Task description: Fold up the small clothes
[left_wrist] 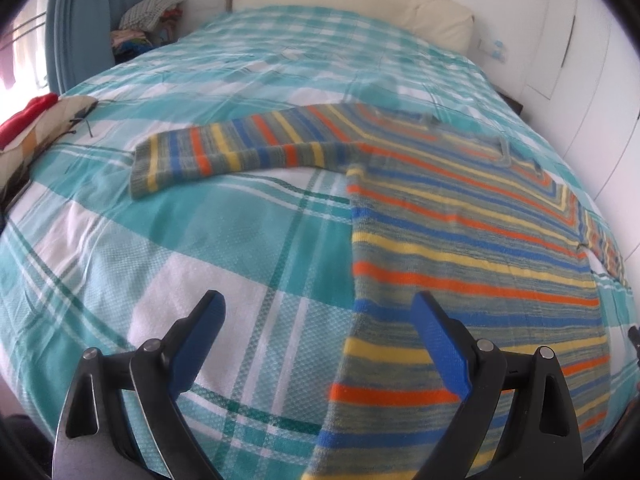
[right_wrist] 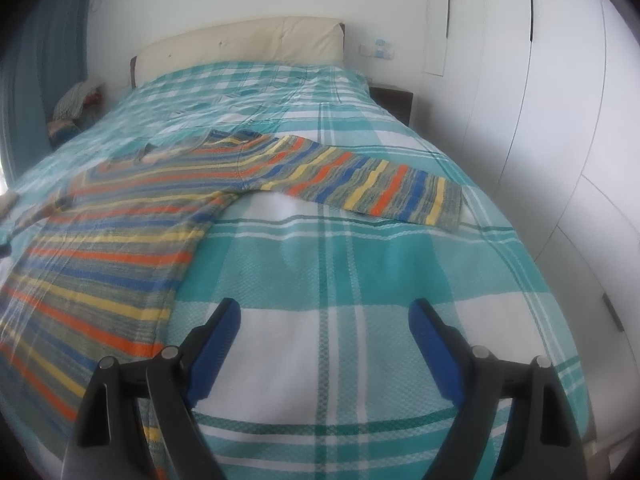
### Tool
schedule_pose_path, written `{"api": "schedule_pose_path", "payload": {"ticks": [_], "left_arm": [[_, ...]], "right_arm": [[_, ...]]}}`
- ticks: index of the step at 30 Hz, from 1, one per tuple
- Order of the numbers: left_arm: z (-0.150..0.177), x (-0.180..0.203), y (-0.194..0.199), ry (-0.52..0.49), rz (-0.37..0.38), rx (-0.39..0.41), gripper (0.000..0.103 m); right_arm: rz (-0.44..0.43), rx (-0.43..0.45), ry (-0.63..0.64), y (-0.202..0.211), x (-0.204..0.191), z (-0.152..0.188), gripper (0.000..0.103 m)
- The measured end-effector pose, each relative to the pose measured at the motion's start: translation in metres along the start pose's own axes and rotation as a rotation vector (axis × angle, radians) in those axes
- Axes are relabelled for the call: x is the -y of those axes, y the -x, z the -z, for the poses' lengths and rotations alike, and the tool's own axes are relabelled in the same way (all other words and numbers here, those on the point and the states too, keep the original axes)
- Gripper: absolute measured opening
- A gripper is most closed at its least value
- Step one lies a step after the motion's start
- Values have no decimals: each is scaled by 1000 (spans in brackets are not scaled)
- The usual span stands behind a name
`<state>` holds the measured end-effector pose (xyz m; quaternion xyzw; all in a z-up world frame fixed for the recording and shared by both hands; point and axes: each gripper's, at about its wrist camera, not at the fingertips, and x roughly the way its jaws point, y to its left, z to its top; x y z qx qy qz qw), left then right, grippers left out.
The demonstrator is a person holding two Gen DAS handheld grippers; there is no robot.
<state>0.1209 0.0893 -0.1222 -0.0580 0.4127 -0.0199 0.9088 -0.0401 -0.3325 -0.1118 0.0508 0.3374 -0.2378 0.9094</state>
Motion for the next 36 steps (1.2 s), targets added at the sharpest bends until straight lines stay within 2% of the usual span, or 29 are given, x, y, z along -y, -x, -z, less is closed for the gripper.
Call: {"api": "schedule_pose_path", "payload": {"ticks": [7,14,36], "left_arm": [[-2,-5,0,29,-12,2,95],[0,-3,0,3,-52,1,95],[1,9,1,-96,-153,31,96]], "right_arm": [[-15,-1,-48,-1,9,-1,85],[-27,5,-78,1,15,-2,85],[-22,-10,-38,-3,6,1,85]]}}
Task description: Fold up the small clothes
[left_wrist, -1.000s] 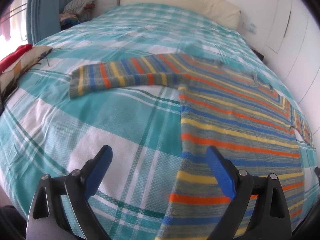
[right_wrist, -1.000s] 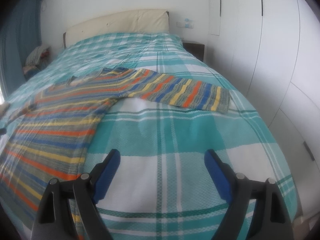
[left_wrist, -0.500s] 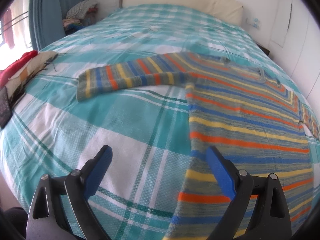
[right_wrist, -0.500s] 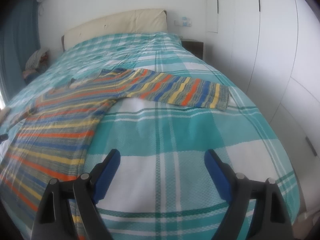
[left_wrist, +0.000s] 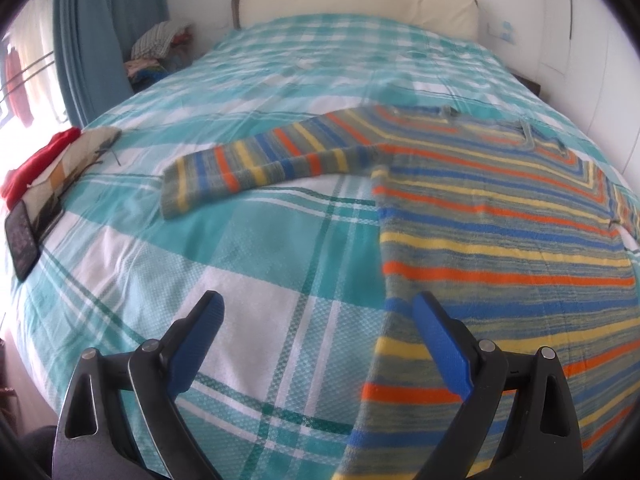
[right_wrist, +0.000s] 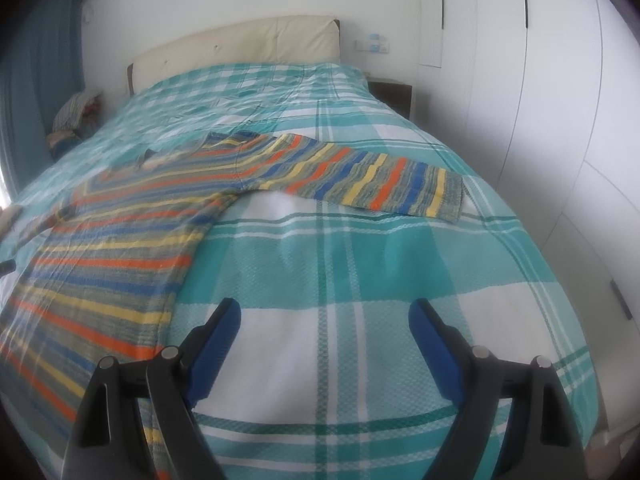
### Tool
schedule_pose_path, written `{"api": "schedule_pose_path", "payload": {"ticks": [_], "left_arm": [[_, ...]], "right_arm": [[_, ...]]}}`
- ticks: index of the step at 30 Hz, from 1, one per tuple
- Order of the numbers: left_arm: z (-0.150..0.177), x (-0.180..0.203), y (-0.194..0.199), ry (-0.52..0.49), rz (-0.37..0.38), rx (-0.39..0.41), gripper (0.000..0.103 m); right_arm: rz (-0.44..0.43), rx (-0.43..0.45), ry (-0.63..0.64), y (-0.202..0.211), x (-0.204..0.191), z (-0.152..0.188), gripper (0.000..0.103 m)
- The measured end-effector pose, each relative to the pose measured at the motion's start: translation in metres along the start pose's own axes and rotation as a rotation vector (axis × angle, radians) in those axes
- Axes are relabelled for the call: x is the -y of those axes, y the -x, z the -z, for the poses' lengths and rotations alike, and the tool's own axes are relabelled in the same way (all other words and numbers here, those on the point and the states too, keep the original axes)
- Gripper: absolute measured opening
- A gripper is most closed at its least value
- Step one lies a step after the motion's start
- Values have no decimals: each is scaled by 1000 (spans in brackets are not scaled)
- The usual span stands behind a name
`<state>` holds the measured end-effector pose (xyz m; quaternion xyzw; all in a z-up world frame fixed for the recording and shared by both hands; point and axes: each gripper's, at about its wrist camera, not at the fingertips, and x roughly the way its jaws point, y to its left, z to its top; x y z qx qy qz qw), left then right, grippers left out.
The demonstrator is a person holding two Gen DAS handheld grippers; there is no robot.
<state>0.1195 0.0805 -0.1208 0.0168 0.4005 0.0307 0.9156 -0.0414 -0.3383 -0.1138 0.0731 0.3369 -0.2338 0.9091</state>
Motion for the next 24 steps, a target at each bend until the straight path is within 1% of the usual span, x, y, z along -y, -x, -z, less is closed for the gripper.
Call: {"api": "schedule_pose_path", "payload": {"ticks": [18,24], "left_arm": [[0,1,1,-16,-16,5,96],[-1,0,-1,-22,-30,3,97]], "right_arm": [[11,1,-1,-1,1,0,85],[32,6,24,10,-4,-7,85]]}}
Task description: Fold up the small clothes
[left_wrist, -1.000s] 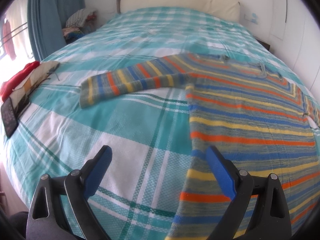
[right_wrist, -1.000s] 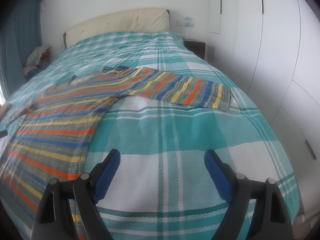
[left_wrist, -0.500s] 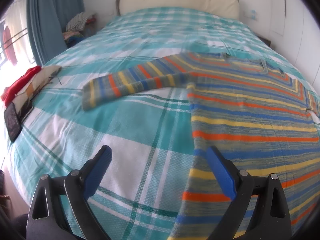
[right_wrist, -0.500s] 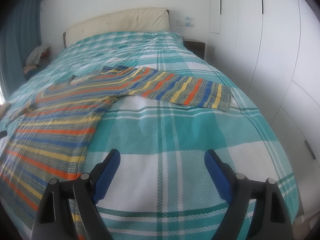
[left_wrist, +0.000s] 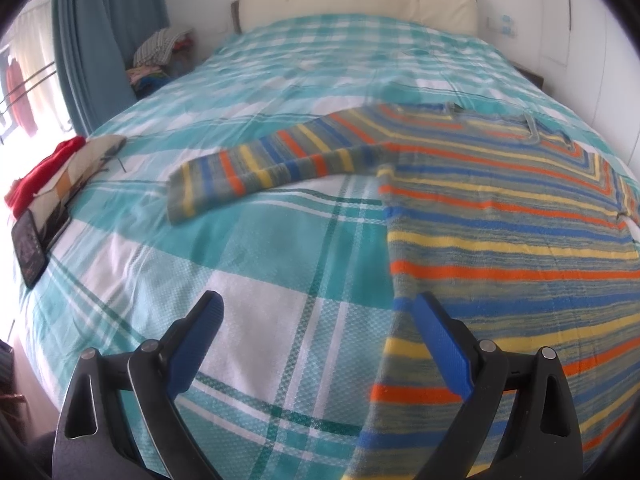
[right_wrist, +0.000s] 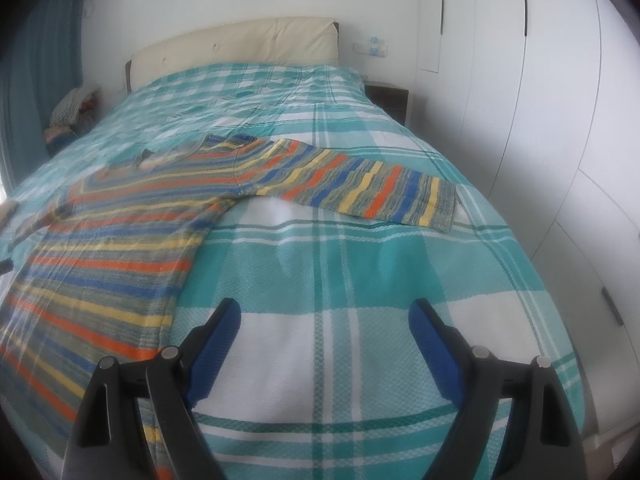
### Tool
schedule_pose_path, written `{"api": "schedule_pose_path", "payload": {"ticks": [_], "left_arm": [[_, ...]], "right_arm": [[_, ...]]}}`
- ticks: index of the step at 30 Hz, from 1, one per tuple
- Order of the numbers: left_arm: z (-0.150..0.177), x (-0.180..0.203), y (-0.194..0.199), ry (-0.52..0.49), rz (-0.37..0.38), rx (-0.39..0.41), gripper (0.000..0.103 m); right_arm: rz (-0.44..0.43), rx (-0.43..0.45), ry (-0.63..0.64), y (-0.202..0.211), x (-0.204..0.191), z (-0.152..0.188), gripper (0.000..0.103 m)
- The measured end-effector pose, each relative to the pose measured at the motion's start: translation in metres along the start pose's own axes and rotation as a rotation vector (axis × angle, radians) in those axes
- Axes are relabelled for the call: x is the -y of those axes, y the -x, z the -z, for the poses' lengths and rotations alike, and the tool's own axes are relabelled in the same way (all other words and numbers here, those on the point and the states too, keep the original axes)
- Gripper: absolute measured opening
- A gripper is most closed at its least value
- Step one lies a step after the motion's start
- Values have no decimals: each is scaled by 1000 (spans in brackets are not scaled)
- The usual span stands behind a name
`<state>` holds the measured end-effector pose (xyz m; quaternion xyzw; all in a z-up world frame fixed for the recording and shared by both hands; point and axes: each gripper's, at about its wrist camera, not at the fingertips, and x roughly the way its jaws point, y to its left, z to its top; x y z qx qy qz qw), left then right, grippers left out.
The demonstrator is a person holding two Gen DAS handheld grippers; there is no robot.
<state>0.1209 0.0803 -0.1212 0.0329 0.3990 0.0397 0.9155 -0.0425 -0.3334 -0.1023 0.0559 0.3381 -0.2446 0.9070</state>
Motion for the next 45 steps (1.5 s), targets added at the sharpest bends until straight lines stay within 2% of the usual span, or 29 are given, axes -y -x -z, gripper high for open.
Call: {"api": "schedule_pose_path", "payload": {"ticks": [5,14,18,21,23,26,28,31,34,36,40,42,43,44,45], "left_arm": [[-1,-2,0,3,0,3,97],[-2,-5,4,7,1,14,97],[-2,-6,4,8,-2,15,97],[-3,-7,4,10,-4,13,97],[-3,-9,5,19,-4,14,97],[-4,-14,4,40,3,10,97],[-4,-14,1,48,4,2,97],[-3,-13,-1,44,-2,-3,97],[-2,-10,-2,30,-15,-2,97],[-1,-10,-4,27,-21,-8,97],[-1,-12,-11,41,-23,-32,97],[-1,-13,-13,49,-21,-37,97],[-2,-14,-13,50,-19,-39,97],[-2,-13,-13,50,-16,-41,97],[-2,-13,-14,51,-13,-44,97]], "right_arm": [[14,-21,-28,2,8,-8,85],[129,-37,-20,0,23,-22,85],[136,-53,-18,-4,26,-29,85],[86,-73,-62,-14,39,-36,85],[13,-81,-133,-23,60,-44,85],[-123,-93,-329,-41,110,-60,85],[-217,-141,-482,-64,147,-66,85],[-270,-232,-629,-102,184,-66,85],[-321,-257,-721,-130,200,-64,84],[-342,-255,-745,-143,203,-69,79],[-316,-279,-737,-167,199,-83,75],[-297,-324,-705,-178,193,-85,58],[-258,-357,-649,-183,187,-88,51],[-202,-387,-582,-186,181,-91,35],[-156,-404,-538,-187,177,-94,26]]}}
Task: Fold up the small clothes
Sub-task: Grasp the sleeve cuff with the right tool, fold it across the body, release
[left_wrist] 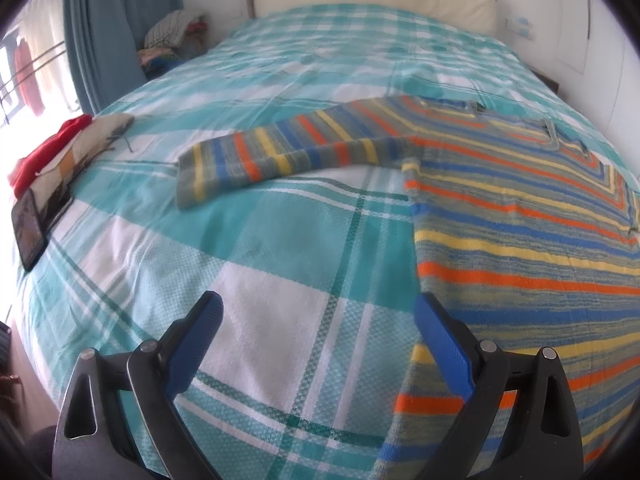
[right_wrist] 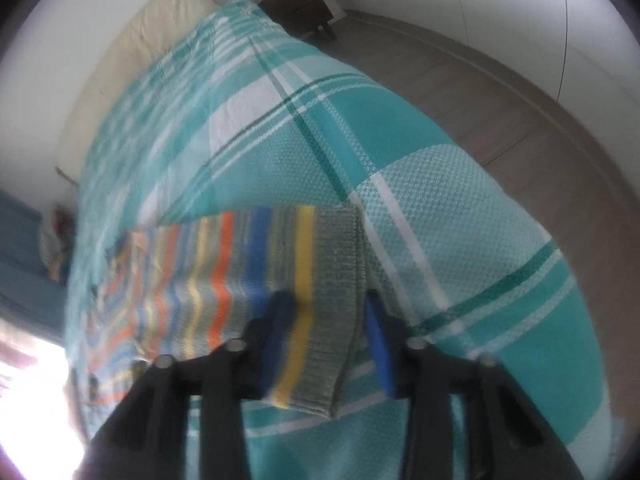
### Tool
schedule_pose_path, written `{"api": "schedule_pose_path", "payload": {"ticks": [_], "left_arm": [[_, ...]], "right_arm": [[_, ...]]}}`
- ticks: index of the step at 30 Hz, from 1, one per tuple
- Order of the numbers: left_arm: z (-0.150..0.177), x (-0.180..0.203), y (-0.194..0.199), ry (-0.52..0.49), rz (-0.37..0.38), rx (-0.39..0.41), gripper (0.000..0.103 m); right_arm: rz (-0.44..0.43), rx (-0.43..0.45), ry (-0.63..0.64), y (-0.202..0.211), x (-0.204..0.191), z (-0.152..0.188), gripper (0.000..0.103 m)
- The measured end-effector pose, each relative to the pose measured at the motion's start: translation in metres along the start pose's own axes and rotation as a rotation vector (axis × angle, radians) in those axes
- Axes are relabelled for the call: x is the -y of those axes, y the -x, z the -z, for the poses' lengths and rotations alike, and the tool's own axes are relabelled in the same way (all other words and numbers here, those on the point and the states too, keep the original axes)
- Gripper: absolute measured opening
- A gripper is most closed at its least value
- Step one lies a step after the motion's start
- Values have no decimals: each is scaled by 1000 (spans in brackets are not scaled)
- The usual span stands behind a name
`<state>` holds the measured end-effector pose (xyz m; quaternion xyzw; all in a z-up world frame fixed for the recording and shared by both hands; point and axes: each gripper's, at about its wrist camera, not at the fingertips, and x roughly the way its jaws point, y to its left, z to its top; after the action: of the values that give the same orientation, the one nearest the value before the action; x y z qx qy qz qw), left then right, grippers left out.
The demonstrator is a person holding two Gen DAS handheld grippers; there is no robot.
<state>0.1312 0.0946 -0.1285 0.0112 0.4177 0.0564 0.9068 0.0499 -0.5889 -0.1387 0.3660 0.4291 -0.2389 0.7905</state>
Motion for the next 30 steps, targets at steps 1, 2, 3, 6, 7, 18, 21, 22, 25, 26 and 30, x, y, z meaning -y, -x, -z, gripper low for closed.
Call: {"api": "schedule_pose_path", "payload": {"ticks": [1,2,3,6,7,18,21,22,25,26,30], "left_arm": [[-1,0,0,1,4,-2,97],[-1,0,-1,2,7,-2,97],[-1,0,0,4,12,-3,97],[-2,-1,2,8,28,0,97],[-3,0,3,7,33,1,97],[-3,-2,8,-11,9,22,97],[-4,-6,6,12,12,12,97],[-4,-7,5,15,12,10,97],[-5,-9,5,21,7,9,97],[-5,-10,5,23,10,9,97],[-7,-10,6,25,27,7,97]], "right_arm": [[8,-5,-1,2,-2,-1,10],[-6,-1,-20,5,-1,-2,2],[5,24,-20,13,-5,-2,2],[-62,107,64,47,-45,-3,2],[-115,123,96,59,-66,-2,2],[-397,36,499,45,-332,47,2],[-478,-36,503,6,-364,66,6],[-512,-59,493,-5,-370,72,7],[-589,-176,447,-34,-379,86,39],[-613,-177,432,-35,-377,89,50],[-590,-158,430,-32,-353,92,64]]}}
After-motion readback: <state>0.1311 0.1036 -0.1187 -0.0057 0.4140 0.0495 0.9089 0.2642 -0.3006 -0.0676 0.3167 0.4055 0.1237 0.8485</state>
